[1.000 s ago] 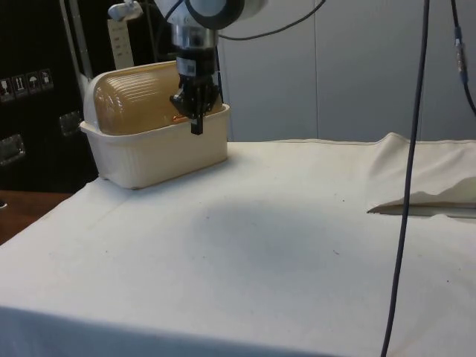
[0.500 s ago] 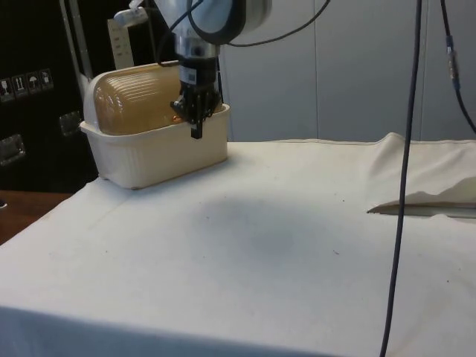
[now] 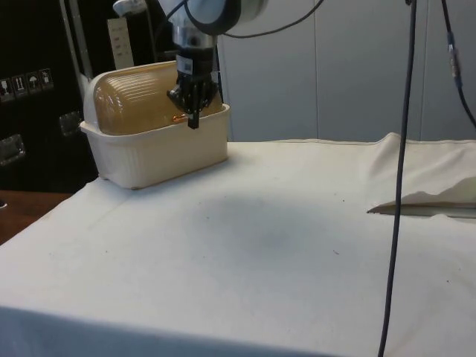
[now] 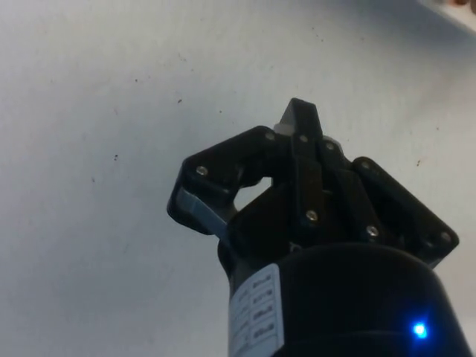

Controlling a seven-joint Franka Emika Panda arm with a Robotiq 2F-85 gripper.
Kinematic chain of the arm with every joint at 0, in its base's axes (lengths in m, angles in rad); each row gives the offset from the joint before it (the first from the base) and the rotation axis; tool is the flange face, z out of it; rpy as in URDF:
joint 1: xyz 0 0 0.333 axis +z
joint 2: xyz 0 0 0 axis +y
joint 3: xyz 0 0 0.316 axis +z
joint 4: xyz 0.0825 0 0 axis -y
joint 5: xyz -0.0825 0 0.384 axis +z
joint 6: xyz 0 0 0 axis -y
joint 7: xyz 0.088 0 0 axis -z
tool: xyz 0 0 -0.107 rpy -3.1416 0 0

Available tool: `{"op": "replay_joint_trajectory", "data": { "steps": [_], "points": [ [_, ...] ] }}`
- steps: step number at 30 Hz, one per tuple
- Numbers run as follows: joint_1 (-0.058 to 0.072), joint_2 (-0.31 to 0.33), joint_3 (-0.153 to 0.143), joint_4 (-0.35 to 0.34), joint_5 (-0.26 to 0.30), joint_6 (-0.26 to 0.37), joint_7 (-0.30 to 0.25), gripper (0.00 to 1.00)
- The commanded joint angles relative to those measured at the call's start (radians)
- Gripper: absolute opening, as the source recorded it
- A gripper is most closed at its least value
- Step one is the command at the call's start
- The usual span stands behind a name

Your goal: Open the lid, then close it.

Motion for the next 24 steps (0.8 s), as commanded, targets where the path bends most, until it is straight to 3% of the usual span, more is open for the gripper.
{"op": "replay_joint_trajectory", "data": {
  "steps": [1,5,6,7,13,14,15,22,23,24],
  "points": [
    [0.006,0.004,-0.012,0.003,-0.015,0.001,0.023,0.0],
    [0.005,0.008,-0.014,0.006,-0.012,0.004,0.038,0.0],
    [0.0,0.003,-0.005,0.001,0.0,0.002,0.021,0.0],
    [0.005,0.012,-0.016,0.008,-0.011,0.007,0.047,0.0],
    [0.004,0.022,-0.021,0.015,-0.009,0.012,0.081,0.0],
    [0.0,0.018,-0.012,0.012,0.0,0.007,0.066,0.0],
    [0.005,0.023,-0.022,0.016,-0.01,0.012,0.086,0.0],
    [0.007,0.029,-0.03,0.025,-0.014,0.018,0.126,0.0],
    [0.0,0.023,-0.019,0.021,-0.001,0.01,0.109,0.0],
    [0.007,0.03,-0.031,0.026,-0.015,0.019,0.13,0.0]
  ]
}}
